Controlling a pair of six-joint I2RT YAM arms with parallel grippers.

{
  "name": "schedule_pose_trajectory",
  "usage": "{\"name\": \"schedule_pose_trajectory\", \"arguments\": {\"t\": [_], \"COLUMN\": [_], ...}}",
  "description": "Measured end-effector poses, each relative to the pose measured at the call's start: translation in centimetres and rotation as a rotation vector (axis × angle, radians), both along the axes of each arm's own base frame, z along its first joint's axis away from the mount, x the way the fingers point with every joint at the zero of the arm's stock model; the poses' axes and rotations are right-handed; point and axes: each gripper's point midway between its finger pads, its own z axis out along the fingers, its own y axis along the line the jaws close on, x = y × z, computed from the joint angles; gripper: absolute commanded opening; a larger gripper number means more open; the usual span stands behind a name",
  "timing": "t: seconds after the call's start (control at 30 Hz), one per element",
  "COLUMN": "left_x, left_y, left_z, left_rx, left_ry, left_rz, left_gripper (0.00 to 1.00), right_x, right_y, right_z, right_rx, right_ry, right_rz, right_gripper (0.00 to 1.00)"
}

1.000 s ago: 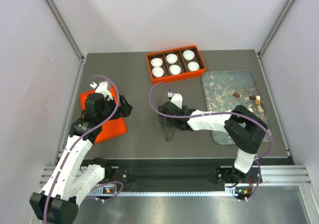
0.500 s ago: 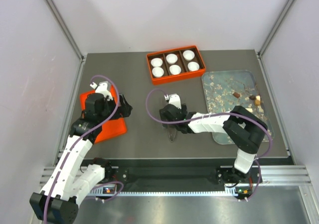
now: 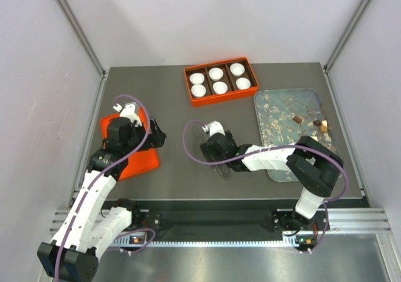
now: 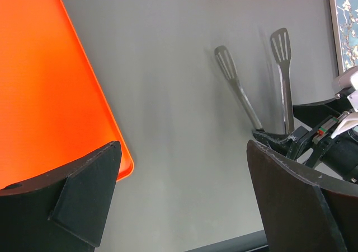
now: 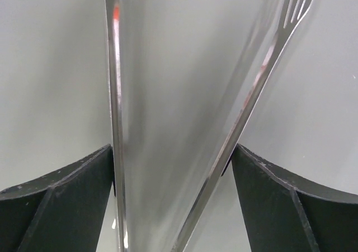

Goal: Pack the chocolate

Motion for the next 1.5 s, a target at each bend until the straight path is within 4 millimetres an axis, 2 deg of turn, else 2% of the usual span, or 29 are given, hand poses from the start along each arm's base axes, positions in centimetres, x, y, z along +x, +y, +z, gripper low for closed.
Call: {"name": "schedule_pose_trajectory", "arguments": {"t": [0.17,0.23,0.43,0.7,1.5], "left_x": [0.00,0.00,0.00,0.01,0.00], "left_y": [-0.01,-0.01,-0.01,-0.01,0.00], "left_z": [0.01,0.01,0.00,0.00,-0.01], "left_rx": [0.000,0.000,0.000,0.000,0.000], "left_ry": [0.000,0.000,0.000,0.000,0.000], "left_rz": [0.000,-0.001,-0.001,0.000,0.000], "left_gripper": [0.98,0.98,0.98,0.98,0.98], "right_x": [-0.24,-0.29,-0.56,-0.62,-0.25], "right_y": [0.09,0.39,0.67,0.15,0.22], "right_z": [0.15,0.25,0.13,-0.16,-0.62], "right_rx": [0.029,0.064,0.138,0.142,0.069], "right_ry": [0.038,0.052,0.092,0.099,0.039], "right_rz": [-0.055,-0.087,-0.174,-0.231,-0.167], "right_gripper": [0.99,1.00,0.96,0.95,0.89]}}
